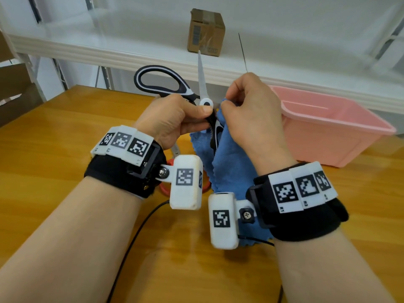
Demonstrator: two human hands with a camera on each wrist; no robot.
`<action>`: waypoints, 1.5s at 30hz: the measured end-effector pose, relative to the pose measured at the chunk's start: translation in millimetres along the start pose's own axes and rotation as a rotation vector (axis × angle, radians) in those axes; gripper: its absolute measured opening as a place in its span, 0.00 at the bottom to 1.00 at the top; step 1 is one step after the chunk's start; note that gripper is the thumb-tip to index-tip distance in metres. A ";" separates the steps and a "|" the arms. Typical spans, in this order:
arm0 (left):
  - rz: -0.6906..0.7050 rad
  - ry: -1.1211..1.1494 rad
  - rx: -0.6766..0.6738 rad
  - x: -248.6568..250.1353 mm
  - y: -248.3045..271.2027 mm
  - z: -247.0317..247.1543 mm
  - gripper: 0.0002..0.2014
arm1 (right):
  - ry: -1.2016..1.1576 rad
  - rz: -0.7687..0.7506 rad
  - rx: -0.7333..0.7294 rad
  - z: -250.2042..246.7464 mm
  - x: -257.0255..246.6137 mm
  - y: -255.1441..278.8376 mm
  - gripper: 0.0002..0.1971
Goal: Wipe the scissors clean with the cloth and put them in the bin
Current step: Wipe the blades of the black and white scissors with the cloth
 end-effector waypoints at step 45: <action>-0.127 0.180 -0.088 -0.5 1.6 -13.9 0.04 | -0.283 0.175 -0.016 -12.9 54.3 -12.4 0.14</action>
Point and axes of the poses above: each hand's wrist, its own y-axis away from the middle knuckle, its own z-axis out of the palm, x = y × z, the point moved 7 cm from there along -y, towards the middle knuckle, and after that the axes turned 7 degrees about y, right-handed, at the moved point
